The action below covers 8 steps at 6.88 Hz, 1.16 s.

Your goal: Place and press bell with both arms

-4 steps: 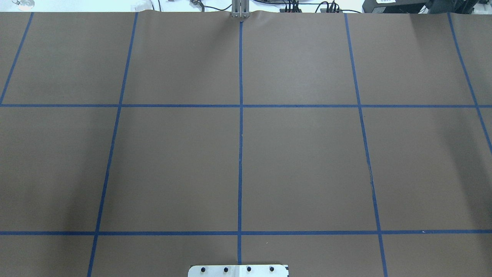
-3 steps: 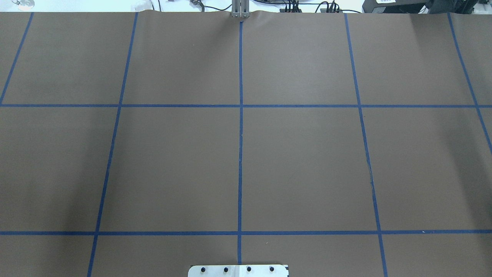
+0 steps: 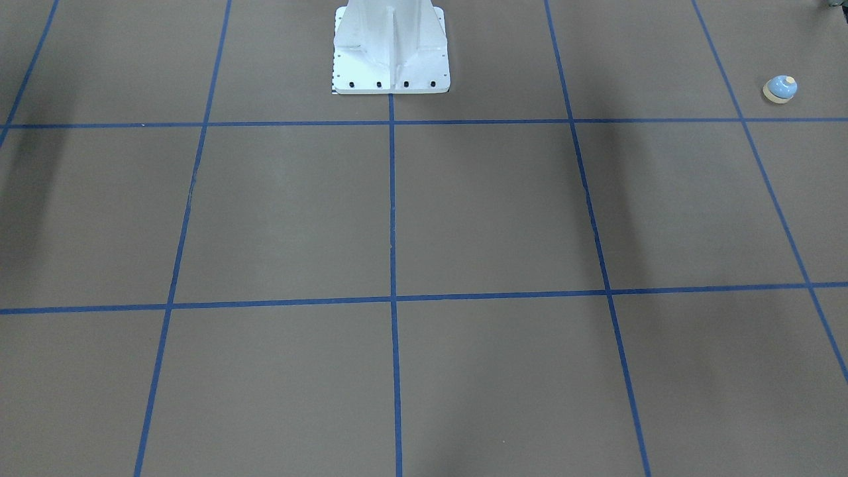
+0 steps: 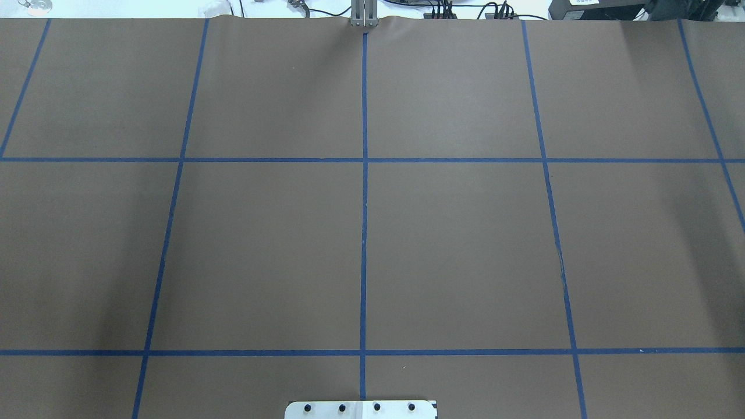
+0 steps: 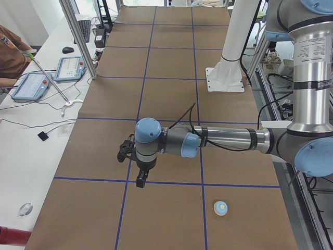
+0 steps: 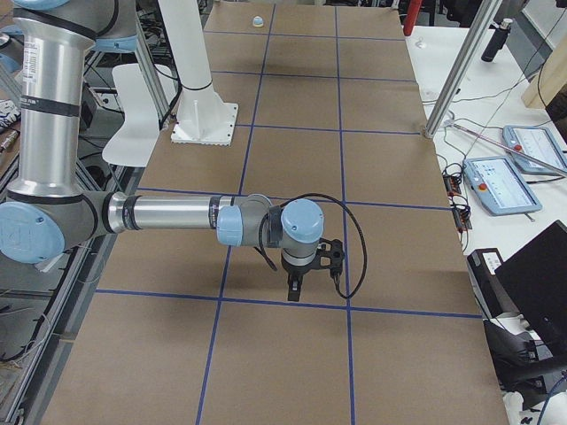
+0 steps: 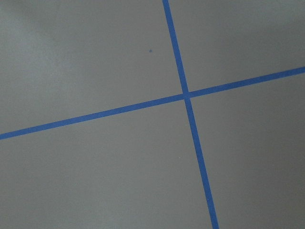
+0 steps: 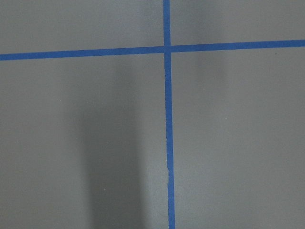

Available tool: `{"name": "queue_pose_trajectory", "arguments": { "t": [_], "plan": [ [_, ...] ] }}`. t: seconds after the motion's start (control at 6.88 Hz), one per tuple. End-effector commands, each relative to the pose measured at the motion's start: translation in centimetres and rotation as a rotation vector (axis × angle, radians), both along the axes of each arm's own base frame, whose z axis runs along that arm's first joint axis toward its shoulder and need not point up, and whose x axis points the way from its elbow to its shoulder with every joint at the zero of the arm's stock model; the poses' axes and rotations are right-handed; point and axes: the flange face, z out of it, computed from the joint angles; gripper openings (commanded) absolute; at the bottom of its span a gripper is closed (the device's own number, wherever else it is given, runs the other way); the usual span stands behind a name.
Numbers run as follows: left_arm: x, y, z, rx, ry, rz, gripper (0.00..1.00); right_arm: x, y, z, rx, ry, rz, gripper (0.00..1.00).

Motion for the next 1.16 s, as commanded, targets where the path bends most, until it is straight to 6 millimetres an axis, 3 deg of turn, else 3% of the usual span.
{"name": "queue_pose_trajectory", "arguments": {
  "t": [0.0,0.44,0.73,1.02],
  "plan": [
    [0.1,-0.1,-0.9,0.016,0.009,0.001,1.0,0.0,-0.1,-0.4,0.009,0.005,0.0,1.0],
    [0.1,-0.2,0.6,-0.017,0.017,-0.008,1.0,0.0,-0.1,0.0,0.0,-0.001,0.0,1.0],
    [0.0,-1.2,-1.1,0.015,0.005,-0.01,1.0,0.0,-0.4,-0.5,0.002,-0.004,0.008,1.0],
    [-0.9,-2.0,-0.9,-0.001,-0.139,-0.039,1.0,-0.3,-2.3,-2.4,0.039,0.006,0.001,1.0]
  ]
}}
